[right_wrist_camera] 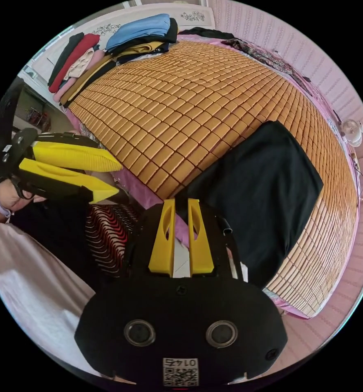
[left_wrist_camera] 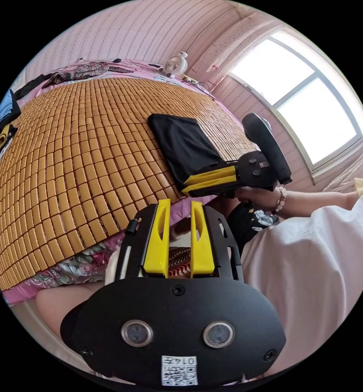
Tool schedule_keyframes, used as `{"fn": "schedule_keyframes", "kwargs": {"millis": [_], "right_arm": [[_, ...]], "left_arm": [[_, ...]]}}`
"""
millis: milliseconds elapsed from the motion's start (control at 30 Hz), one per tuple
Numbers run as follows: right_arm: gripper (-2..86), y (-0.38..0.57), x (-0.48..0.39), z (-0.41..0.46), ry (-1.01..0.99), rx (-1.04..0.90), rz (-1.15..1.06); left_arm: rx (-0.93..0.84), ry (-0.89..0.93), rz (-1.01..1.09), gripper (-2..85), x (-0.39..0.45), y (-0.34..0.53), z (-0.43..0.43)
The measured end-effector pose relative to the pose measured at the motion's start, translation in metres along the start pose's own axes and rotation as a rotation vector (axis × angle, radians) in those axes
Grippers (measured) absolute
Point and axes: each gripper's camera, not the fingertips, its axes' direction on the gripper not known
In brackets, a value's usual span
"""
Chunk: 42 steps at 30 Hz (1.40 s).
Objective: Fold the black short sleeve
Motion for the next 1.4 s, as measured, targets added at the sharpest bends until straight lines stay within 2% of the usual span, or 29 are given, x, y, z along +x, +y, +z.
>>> {"fn": "schedule_keyframes", "kwargs": {"millis": [67, 233, 400, 500, 633, 667, 800, 900, 1033, 1267, 1400], "right_arm": [[4.8, 0.008, 0.009, -0.011, -0.045, 0.004, 0.048], [4.0, 0.068, 0.064, -0.059, -0.304, 0.228, 0.305], [2.7, 0.138, 0.105, -0.099, -0.366, 0.446, 0.531], [2.4, 0.186, 0.126, -0.120, -0.396, 0.569, 0.665], [2.2, 0.242, 0.142, -0.142, -0.389, 0.689, 0.785], [2.2, 0.249, 0.144, -0.144, -0.390, 0.701, 0.799], [1.9, 0.285, 0.146, -0.164, -0.407, 0.796, 0.832], [1.7, 0.301, 0.144, -0.194, -0.370, 0.888, 0.785], [1.6, 0.302, 0.139, -0.246, -0.298, 0.940, 0.677], [1.6, 0.267, 0.098, -0.355, -0.301, 1.135, 0.402], [1.6, 0.241, 0.060, -0.420, -0.302, 1.196, 0.258]], "left_arm": [[-0.010, 0.009, 0.014, 8.4, 0.005, 0.001, -0.005], [-0.026, 0.017, 0.051, 9.6, 0.018, -0.006, -0.011], [-0.054, -0.020, 0.087, 10.2, 0.037, -0.022, -0.012], [-0.129, -0.069, 0.084, 10.9, 0.045, -0.033, -0.003], [-0.235, -0.171, 0.118, 3.0, 0.061, -0.036, -0.002], [-0.247, -0.136, 0.128, 0.4, 0.065, -0.035, -0.008], [-0.243, -0.118, 0.132, -0.8, 0.075, -0.027, -0.034], [-0.094, -0.094, 0.149, -0.9, 0.082, -0.020, -0.095], [0.186, -0.048, 0.114, -1.0, 0.079, -0.016, -0.221], [0.598, -0.084, 0.142, -1.0, 0.110, 0.002, -0.446], [0.756, -0.128, 0.162, -1.0, 0.137, 0.027, -0.531]]}}
